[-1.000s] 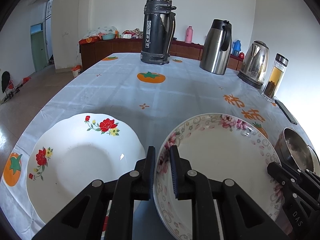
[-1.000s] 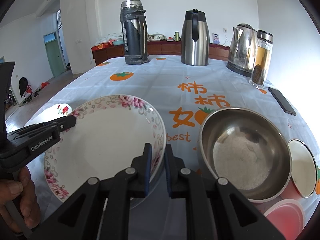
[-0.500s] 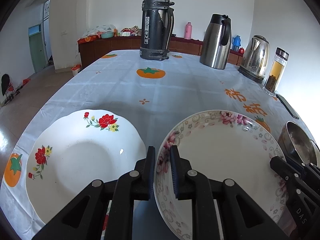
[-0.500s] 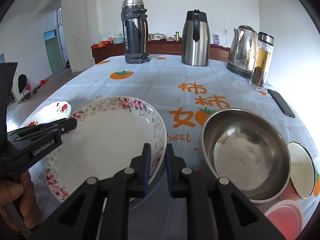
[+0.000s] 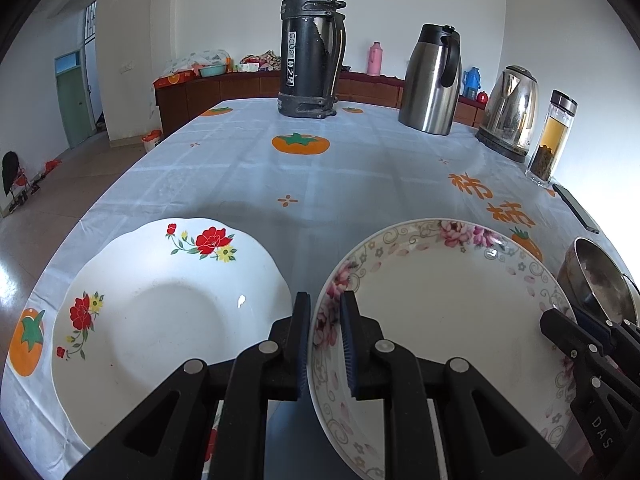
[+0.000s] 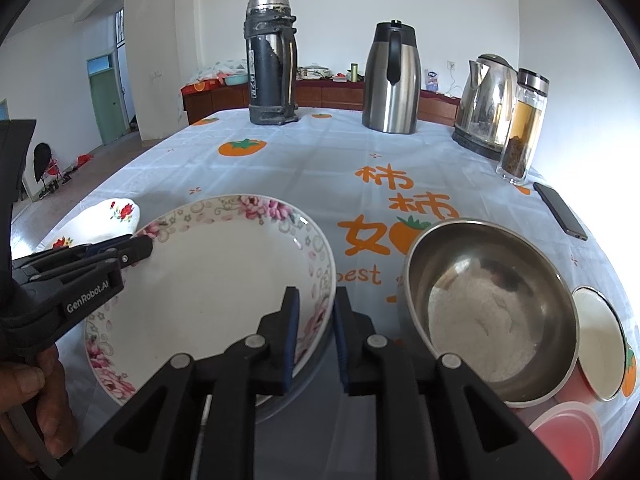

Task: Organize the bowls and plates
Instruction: 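Lower the pink-floral plate onto the blue-patterned plate with the left gripper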

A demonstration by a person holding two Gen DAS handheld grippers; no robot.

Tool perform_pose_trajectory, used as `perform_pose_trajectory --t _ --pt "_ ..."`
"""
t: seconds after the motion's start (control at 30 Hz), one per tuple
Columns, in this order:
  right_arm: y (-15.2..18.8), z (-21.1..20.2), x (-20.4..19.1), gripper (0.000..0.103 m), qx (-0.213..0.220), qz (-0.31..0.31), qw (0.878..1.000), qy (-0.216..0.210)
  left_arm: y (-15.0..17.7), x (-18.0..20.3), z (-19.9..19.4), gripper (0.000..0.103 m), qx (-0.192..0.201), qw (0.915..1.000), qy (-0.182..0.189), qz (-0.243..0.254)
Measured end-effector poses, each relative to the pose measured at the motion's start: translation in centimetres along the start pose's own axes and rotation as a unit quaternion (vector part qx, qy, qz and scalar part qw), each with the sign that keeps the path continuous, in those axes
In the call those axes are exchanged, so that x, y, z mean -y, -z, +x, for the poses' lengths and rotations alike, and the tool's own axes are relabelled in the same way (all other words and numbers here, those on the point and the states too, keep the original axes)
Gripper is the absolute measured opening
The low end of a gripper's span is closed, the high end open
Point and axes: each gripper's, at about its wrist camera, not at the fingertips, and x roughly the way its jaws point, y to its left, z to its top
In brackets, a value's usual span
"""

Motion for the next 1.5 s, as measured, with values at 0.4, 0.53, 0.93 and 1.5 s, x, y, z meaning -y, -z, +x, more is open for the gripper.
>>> perform_pose_trajectory --t 0.4,0.53,0.93,1.5 --pt "-0.08 0.21 -0.41 0.02 -0.004 -0.017 1.0 0.017 0.01 0.05 -0.02 0.017 -0.001 1.0 0.0 0.0" --pt "-0.17 0.3 -0.64 0.02 -0.004 -0.017 1.0 0.018 0.0 0.07 -0.02 0.017 -0.001 1.0 0.0 0.0" --pt "-0.25 0.51 -0.62 0.02 -0.011 -0.019 0.999 0.024 -0.04 0.11 -0.03 0.017 -0.001 1.0 0.0 0.0" --pt "-0.26 0.59 -0.54 0.02 -0.011 -0.02 0.999 0.025 -0.04 0.1 0.0 0.017 -0.001 1.0 0.0 0.0"
